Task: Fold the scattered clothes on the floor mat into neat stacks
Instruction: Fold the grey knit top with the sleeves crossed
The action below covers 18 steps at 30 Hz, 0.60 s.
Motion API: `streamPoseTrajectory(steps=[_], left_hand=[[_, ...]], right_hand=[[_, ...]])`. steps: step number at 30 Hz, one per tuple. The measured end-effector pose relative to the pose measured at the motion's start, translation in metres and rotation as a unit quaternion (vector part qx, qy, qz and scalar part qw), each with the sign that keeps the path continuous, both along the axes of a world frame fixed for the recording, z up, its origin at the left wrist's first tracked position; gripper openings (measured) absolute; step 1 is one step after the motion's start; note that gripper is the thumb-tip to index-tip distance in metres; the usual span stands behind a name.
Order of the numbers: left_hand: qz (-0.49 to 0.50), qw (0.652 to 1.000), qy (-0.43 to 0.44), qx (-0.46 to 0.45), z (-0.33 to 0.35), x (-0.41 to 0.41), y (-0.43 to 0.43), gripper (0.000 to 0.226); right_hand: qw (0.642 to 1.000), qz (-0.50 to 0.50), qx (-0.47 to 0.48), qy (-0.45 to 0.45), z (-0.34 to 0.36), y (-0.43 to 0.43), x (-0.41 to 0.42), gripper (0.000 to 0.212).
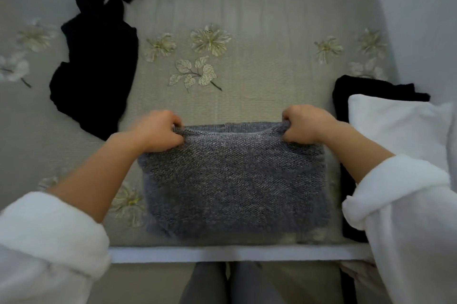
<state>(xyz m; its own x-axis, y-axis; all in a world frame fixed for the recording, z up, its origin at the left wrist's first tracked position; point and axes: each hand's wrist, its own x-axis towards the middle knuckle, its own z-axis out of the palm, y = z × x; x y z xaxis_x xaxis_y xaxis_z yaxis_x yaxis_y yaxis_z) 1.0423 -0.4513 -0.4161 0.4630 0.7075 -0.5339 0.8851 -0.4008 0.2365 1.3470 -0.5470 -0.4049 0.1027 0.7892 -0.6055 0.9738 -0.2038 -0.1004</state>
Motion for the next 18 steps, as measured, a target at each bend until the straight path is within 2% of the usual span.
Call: streamPoseTrajectory(steps=[3,7,9,11,13,15,17,18], left_hand=[[0.058,0.997,-0.013,0.053,-0.032,0.008,0.02,0.022],[0.136,0.986,-0.053,0.078,-0.075,0.016,0.024,0.024],[0.162,0.976,-0.077,0.126,-0.091,0.016,0.02,0.031],[0.174,0.966,-0.088,0.17,-0.102,0.016,0.008,0.043],[0.153,0.973,-0.085,0.15,-0.108,0.02,-0.017,0.052],[0.095,0.988,-0.064,0.103,-0.116,0.025,-0.046,0.058],[0.075,0.996,-0.014,0.056,-0.131,0.028,-0.073,0.058],[0.097,0.995,0.01,0.031,-0.139,0.027,-0.082,0.059]], right_hand=[[0.998,-0.044,0.034,-0.02,-0.032,0.025,0.009,0.024],[0.993,-0.098,0.066,-0.027,-0.073,0.029,0.011,0.023],[0.986,-0.135,0.094,-0.03,-0.089,0.025,0.011,0.022],[0.977,-0.173,0.121,-0.036,-0.102,0.017,0.008,0.034],[0.976,-0.16,0.148,-0.023,-0.111,-0.001,-0.003,0.052],[0.985,-0.093,0.141,0.02,-0.12,-0.024,-0.021,0.064],[0.994,-0.046,0.092,0.04,-0.131,-0.047,-0.035,0.066],[0.996,-0.049,0.066,0.027,-0.139,-0.056,-0.038,0.064]])
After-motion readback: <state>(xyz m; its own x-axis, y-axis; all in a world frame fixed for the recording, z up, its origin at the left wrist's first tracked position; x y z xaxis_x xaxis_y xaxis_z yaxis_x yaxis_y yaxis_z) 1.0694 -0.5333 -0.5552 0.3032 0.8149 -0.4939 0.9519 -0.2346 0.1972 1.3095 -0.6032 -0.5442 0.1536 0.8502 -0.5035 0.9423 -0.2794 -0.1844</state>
